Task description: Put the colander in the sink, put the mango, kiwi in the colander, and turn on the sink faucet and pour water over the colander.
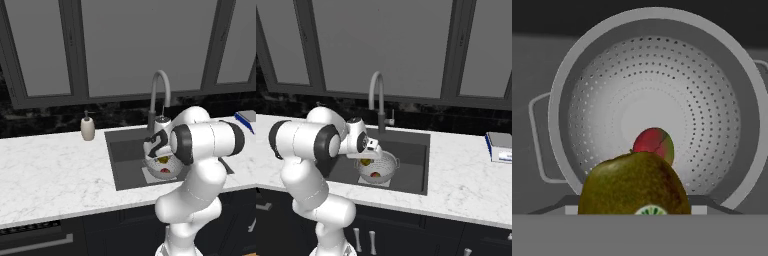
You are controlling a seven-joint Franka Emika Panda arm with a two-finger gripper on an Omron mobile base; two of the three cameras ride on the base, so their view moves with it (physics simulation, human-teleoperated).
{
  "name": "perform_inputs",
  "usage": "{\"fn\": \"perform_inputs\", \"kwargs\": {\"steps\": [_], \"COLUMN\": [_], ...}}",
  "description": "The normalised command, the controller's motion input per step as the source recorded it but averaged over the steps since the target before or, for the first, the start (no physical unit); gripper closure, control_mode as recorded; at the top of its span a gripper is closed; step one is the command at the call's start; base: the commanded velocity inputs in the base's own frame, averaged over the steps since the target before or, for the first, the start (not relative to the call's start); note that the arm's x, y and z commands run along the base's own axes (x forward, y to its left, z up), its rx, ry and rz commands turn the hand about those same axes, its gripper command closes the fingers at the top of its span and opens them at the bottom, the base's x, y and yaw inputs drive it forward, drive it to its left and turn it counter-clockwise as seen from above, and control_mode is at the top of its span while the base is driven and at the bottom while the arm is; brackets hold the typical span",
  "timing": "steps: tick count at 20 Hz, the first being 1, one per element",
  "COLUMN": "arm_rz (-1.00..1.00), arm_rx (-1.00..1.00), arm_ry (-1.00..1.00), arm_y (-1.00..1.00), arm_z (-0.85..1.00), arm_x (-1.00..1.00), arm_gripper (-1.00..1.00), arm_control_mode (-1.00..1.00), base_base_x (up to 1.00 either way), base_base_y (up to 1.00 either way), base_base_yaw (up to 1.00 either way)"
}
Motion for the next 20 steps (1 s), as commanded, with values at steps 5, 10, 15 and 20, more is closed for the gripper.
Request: {"fn": "perform_inputs", "kwargs": {"steps": [5, 10, 15, 20], "arm_rz": [0.0, 0.0, 0.0, 0.0], "arm_rx": [0.0, 0.0, 0.0, 0.0], "arm_ry": [0.0, 0.0, 0.0, 0.0], "arm_y": [-0.01, -0.02, -0.02, -0.03], "arm_z": [-0.43, -0.28, -0.21, -0.15], "arm_x": [0.28, 0.09, 0.17, 0.07], "arm_gripper": [1.0, 1.0, 1.0, -1.0], "arm_control_mode": [-1.0, -1.0, -1.0, -1.0], "base_base_x": [0.0, 0.0, 0.0, 0.0], "base_base_y": [0.0, 0.0, 0.0, 0.0], "base_base_yaw": [0.0, 0.0, 0.0, 0.0]}}
